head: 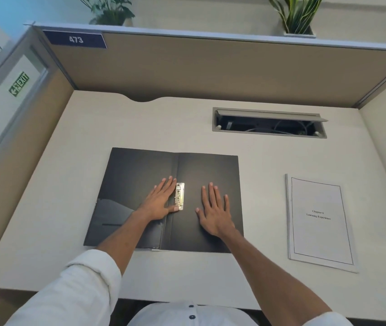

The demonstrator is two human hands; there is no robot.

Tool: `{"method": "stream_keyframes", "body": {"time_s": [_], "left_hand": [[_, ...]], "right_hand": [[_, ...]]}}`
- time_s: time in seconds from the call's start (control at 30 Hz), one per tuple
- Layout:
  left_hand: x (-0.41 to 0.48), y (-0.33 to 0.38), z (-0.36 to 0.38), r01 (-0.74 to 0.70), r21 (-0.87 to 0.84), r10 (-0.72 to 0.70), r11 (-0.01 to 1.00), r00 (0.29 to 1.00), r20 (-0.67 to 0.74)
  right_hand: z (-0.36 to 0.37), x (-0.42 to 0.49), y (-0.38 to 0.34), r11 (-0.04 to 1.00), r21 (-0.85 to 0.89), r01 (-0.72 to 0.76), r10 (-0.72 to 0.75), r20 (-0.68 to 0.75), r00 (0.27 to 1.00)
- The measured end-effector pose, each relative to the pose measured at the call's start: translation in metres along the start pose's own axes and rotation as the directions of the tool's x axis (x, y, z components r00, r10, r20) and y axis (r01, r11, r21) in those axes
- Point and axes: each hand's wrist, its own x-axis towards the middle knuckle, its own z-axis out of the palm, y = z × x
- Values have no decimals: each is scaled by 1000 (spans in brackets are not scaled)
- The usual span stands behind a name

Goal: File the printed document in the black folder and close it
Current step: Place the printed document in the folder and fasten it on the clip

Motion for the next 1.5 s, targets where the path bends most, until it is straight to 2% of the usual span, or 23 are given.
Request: {"method": "stream_keyframes", "body": {"time_s": [0.07, 0.23, 0.3, 0.37, 0.6, 0.73, 1.0, 1.17, 1.3, 1.4, 1.5], "left_hand": [[2, -4, -3, -1, -60, 3, 998, 999, 39], [-3, 1, -26, 56, -343, -6, 938, 989, 147], [-8, 7, -32, 56, -363, -2, 930, 989, 148], [-12, 9, -28, 24, -323, 10, 946, 995, 104], [-23, 19, -15, -11, -242, -35, 970, 982, -185], [-19, 25, -25, -68, -344, -73, 936, 922, -381], [2, 33, -40, -42, -388, -144, 921, 887, -438], [16, 29, -41, -41, -304, -100, 952, 895, -434], [19, 32, -46, -39, -39, 18, 998, 901, -433], [19, 31, -46, -31, 158, 94, 987, 908, -409], [21, 22, -42, -2, 265, 106, 964, 919, -379]], "right_hand": [[1, 0, 0, 1000, 0, 0, 0, 1, 1000], [-2, -2, 2, 1000, -8, 17, -17, -5, 1000], [-3, -2, 1, 1000, -11, 20, -20, -3, 1000], [-3, -3, 1, 1000, -14, 20, -20, 0, 1000], [-1, -3, 1, 1000, -24, 13, -13, -8, 1000], [-2, -4, 0, 1000, -18, 3, -4, -17, 1000], [-6, -6, -1, 1000, -13, 11, -12, -8, 1000], [-3, -6, 1, 1000, -7, 14, -14, -29, 999], [-1, -6, 2, 1000, -11, 12, -13, -41, 999], [0, -6, 1, 1000, -8, 16, -16, -47, 999], [0, -6, 1, 1000, -16, 14, -15, -51, 999]]}}
